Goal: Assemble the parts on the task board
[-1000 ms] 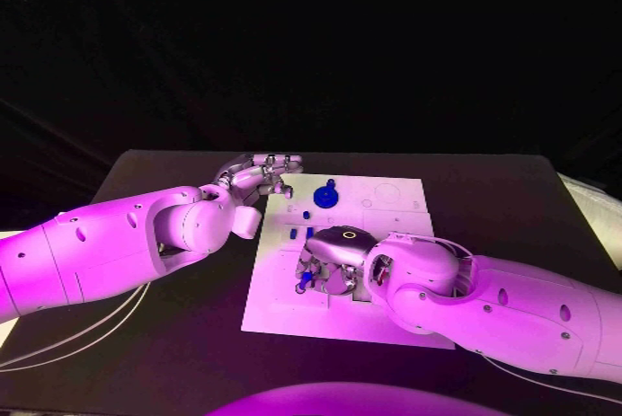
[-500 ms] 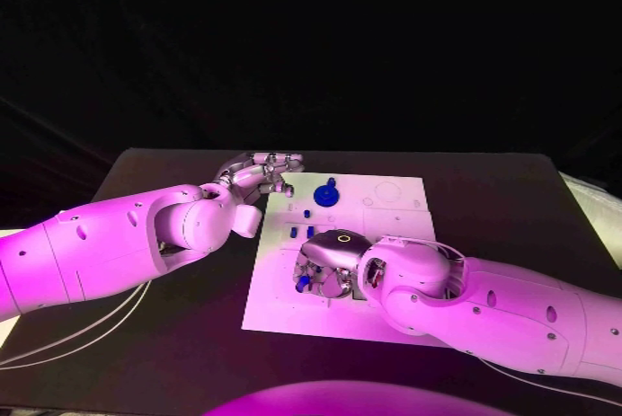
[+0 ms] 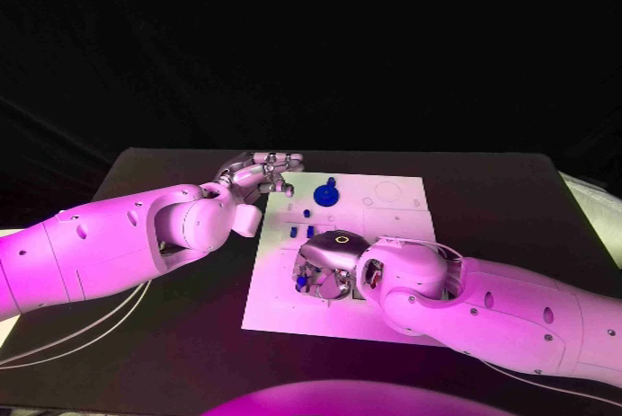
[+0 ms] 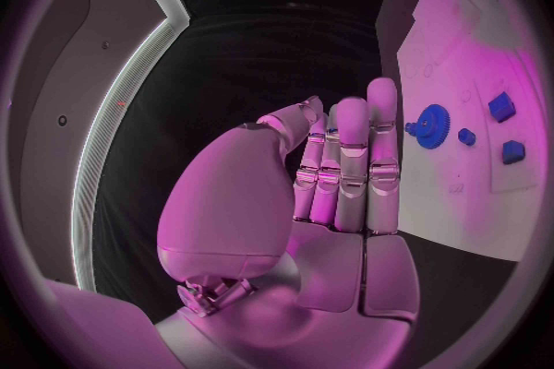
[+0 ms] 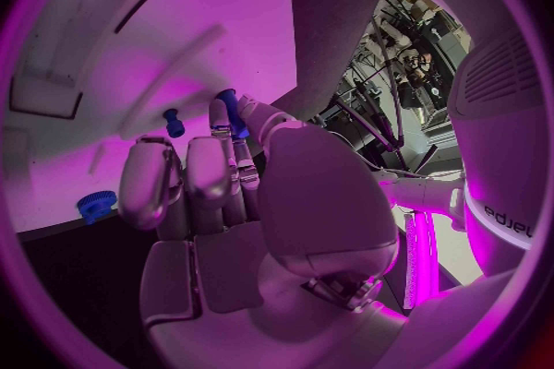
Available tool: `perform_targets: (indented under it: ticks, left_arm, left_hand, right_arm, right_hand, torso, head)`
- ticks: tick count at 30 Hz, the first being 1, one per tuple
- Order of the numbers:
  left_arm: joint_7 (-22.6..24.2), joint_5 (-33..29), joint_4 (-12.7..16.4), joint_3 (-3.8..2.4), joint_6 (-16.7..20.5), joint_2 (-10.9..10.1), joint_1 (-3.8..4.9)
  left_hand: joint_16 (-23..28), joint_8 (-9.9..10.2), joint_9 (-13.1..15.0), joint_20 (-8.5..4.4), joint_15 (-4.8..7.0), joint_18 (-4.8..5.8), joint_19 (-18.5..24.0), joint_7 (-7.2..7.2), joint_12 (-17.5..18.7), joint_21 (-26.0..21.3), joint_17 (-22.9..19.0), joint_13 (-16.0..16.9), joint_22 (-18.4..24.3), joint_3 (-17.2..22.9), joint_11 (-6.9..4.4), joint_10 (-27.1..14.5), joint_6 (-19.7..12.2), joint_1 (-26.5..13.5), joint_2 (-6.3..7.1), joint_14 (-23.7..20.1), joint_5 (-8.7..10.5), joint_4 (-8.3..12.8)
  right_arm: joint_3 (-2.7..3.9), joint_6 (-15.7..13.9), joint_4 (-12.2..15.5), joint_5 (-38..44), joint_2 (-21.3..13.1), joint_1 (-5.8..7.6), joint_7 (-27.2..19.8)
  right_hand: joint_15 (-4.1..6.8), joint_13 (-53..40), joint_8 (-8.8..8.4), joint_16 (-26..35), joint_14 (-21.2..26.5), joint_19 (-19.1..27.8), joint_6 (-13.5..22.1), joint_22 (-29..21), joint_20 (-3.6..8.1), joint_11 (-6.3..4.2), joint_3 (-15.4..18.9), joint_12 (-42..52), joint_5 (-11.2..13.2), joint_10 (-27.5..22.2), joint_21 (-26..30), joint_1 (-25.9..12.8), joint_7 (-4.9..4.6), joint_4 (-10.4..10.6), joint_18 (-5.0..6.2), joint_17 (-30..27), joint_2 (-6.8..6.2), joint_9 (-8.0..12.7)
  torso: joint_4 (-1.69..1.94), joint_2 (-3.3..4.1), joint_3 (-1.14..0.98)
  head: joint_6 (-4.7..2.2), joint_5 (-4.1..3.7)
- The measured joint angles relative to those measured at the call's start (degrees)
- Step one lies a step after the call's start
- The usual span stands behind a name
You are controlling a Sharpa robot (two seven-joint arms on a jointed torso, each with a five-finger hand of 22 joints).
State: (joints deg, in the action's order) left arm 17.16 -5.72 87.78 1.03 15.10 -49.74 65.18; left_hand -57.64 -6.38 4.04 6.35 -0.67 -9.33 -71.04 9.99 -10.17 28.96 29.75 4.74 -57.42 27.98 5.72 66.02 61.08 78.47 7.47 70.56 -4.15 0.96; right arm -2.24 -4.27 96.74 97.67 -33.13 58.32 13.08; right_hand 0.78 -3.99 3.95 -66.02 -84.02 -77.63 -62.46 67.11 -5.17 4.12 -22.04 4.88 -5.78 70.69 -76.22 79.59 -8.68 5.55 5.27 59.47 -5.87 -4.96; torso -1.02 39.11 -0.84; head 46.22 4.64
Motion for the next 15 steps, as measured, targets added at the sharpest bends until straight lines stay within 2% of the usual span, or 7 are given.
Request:
perform_targets:
  ticks: [1, 4, 7, 11, 13, 15]
  left_arm:
    - [0.0, 0.0, 0.0, 0.00, 0.0, 0.0, 0.00]
    - [0.0, 0.0, 0.0, 0.00, 0.0, 0.0, 0.00]
    - [0.0, 0.0, 0.0, 0.00, 0.0, 0.0, 0.00]
    - [0.0, 0.0, 0.0, 0.00, 0.0, 0.0, 0.00]
    - [-0.1, 0.0, 0.0, 0.00, 0.0, 0.0, 0.00]
    - [-0.1, 0.0, 0.0, 0.00, 0.0, 0.0, -0.01]
  left_hand:
    - [0.0, 0.0, 0.0, 0.00, 0.00, 0.00, 0.0, 0.00, 0.0, 0.0, 0.0, 0.0, 0.0, 0.0, 0.00, 0.0, 0.0, 0.0, 0.00, 0.0, 0.00, 0.0]
    - [0.0, 0.0, 0.0, 0.00, 0.00, 0.00, 0.0, 0.00, 0.0, 0.0, 0.0, 0.0, 0.0, 0.0, 0.00, 0.0, 0.0, 0.0, 0.00, 0.0, 0.00, 0.0]
    - [0.0, 0.0, 0.0, 0.00, 0.00, 0.00, 0.0, 0.00, 0.0, 0.0, 0.0, 0.0, 0.0, 0.0, 0.00, 0.0, 0.0, 0.0, 0.00, 0.0, 0.00, 0.0]
    - [0.0, 0.0, 0.0, 0.00, 0.00, 0.00, 0.0, 0.00, 0.0, 0.0, 0.0, 0.0, 0.0, 0.0, 0.00, 0.0, 0.0, 0.0, 0.00, 0.0, 0.00, 0.0]
    - [0.0, 0.0, 0.0, 0.00, 0.00, 0.00, 0.0, 0.00, 0.0, 0.0, 0.0, 0.0, 0.0, 0.0, 0.00, 0.0, 0.0, 0.0, 0.00, 0.0, 0.00, 0.0]
    - [0.0, 0.0, 0.0, 0.00, 0.00, 0.00, 0.0, 0.00, 0.0, 0.0, 0.0, 0.0, 0.0, 0.0, 0.00, 0.0, 0.0, 0.0, 0.00, 0.0, 0.00, 0.0]
  right_arm:
    - [-0.10, 0.1, -0.1, 0.1, 0.0, -0.02, 0.1]
    - [-0.25, 0.3, -0.2, 0.2, -0.1, -0.17, 0.4]
    - [-0.24, 0.2, 0.0, 0.5, -0.1, -0.17, 0.6]
    - [-0.26, -0.7, 0.2, 0.9, -0.6, -0.18, 0.9]
    - [-0.27, -1.7, 0.7, 1.1, -1.1, -0.22, 1.0]
    - [-0.28, -2.8, 1.3, 1.1, -1.6, -0.26, 1.0]
  right_hand:
    - [-0.37, 0.1, -0.23, 0.0, 0.0, 0.3, 2.3, -0.3, -0.30, 0.30, 0.7, -0.3, -0.7, -1.0, 0.1, -0.8, -0.11, 0.2, 0.01, -0.1, -0.87, 0.7]
    - [-0.37, 0.0, -0.33, 0.0, 0.0, 0.4, 8.6, -0.4, -0.39, 0.91, 3.0, -0.4, -2.1, -2.3, 0.1, -2.7, -0.20, 0.9, 0.00, -0.1, -2.81, 1.4]
    - [-0.37, -0.1, -0.33, 0.0, 0.0, 0.4, 13.4, -0.3, -0.39, 0.34, 5.4, -0.3, -2.7, -3.1, 0.1, -2.8, -0.12, 1.0, 0.00, 0.1, -3.35, 1.3]
    - [-0.37, -0.4, -0.33, -0.5, 0.0, 0.4, 15.9, 0.0, -0.39, 0.25, 6.9, 0.2, -3.0, -3.2, 0.1, -2.8, 0.30, 0.9, 0.00, 0.4, -3.35, 1.3]
    - [-0.37, -0.5, -0.33, -0.8, 0.0, 0.4, 16.0, 0.5, -0.36, 0.24, 7.2, 0.6, -3.2, -3.2, -0.1, -2.8, 0.29, 1.0, 0.00, 0.8, -3.34, 1.2]
    - [-0.37, -0.7, -0.33, -2.1, 0.0, -0.6, 15.4, 1.8, -0.11, -0.22, 7.6, 1.3, -3.9, -2.7, -1.1, -2.2, 0.63, 0.8, 0.00, 2.1, -2.71, 1.0]
  torso:
    - [0.00, 0.00, 0.00]
    - [0.00, 0.00, 0.01]
    - [0.00, 0.00, 0.01]
    - [0.00, 0.00, -0.01]
    - [0.00, -0.01, -0.02]
    - [0.00, -0.04, -0.02]
  head:
    - [-0.01, -0.01]
    - [-0.03, -0.05]
    - [-0.05, -0.13]
    - [-0.09, -0.24]
    - [-0.10, -0.30]
    - [-0.14, -0.43]
